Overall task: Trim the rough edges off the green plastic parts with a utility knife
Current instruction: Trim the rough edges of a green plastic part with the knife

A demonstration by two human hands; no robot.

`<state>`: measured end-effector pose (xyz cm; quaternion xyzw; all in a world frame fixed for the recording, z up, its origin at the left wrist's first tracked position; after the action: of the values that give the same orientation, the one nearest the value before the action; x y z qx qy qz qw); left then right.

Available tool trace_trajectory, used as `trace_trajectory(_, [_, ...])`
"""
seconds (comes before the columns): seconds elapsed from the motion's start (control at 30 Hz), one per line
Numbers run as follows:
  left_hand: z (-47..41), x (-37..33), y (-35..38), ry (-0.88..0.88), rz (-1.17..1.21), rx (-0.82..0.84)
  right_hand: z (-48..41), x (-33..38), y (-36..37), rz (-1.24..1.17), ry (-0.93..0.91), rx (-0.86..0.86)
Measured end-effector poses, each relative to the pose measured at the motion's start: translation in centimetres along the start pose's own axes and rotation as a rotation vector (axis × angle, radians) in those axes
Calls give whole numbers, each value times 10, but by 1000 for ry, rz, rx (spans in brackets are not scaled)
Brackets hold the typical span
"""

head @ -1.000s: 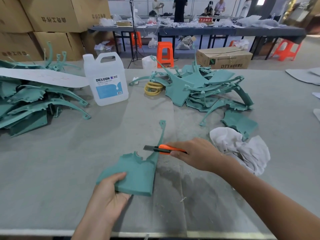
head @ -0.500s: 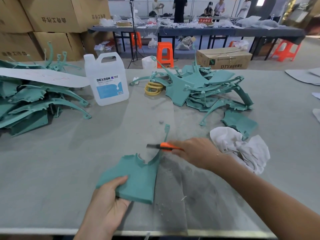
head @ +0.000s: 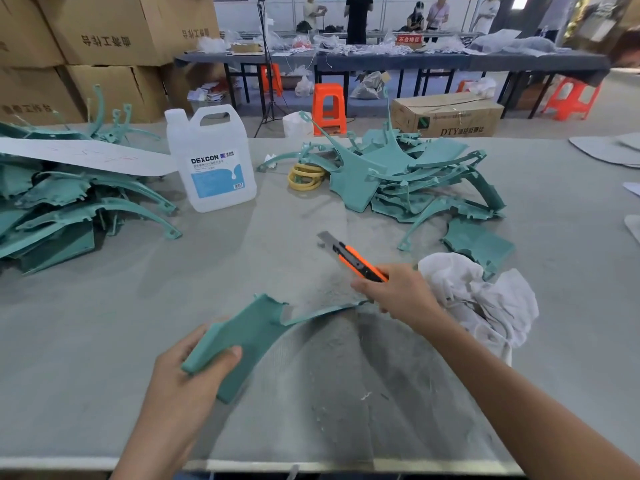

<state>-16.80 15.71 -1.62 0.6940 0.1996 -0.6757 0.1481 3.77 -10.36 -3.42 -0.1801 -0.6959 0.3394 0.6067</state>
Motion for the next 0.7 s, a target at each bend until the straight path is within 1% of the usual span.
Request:
trace_trajectory(0.03, [-1, 0, -4, 18, -39, -28, 3, -3, 5, -4, 0, 28])
trace_trajectory(0.1, [-1, 6, -11, 59, -66, -137, 7, -8, 12, -18, -23, 70])
trace_trajectory(0.2, [8, 13, -19, 88, -101, -384, 14, -12, 17, -19, -66, 105])
trace_trajectory(0.23, [15, 9, -22, 136, -168, -502, 16, -14, 17, -41, -67, 91])
trace_trajectory(0.27, [26, 4, -23, 246, -222, -613, 18, -16, 17, -69, -63, 70])
trace_trajectory(0.3, [38, -6, -18, 426, -257, -666, 20, -17, 17, -96, -60, 50])
trace_trajectory(0.33, [49, -15, -4, 613, -295, -618, 22, -16, 17, -115, -56, 35])
trace_trajectory(0.37, [56, -20, 14, 742, -342, -488, 22, -16, 17, -125, -50, 30])
trace_trajectory(0.4, [59, -20, 35, 805, -401, -319, 22, -16, 19, -127, -45, 31])
trace_trajectory(0.43, [56, -18, 57, 817, -481, -146, 22, -16, 20, -121, -42, 29])
trace_trajectory(0.47, [47, -14, 78, 815, -571, -7, 22, -16, 20, -113, -40, 18])
trace_trajectory(0.5, [35, -8, 96, 802, -652, 93, 23, -16, 21, -108, -37, 8])
trace_trajectory(0.57, [5, 2, 125, 748, -829, 203, 25, -16, 21, -126, -32, -10])
trace_trajectory(0.63, [-21, 12, 141, 657, -984, 285, 27, -15, 20, -129, -28, -20])
trace_trajectory(0.7, [-36, 23, 145, 583, -1067, 319, 30, -13, 19, -135, -25, -30])
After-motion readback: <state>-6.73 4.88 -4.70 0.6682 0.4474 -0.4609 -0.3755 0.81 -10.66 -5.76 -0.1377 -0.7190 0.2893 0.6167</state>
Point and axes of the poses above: each hand's wrist, its own z-axis away from the middle knuckle, its own y-axis out of the palm, x = y × z, the point moved 5 cm from there along -z, towards the middle knuckle, and after that the axes turned 2 degrees about z, right-handed, at the moved point
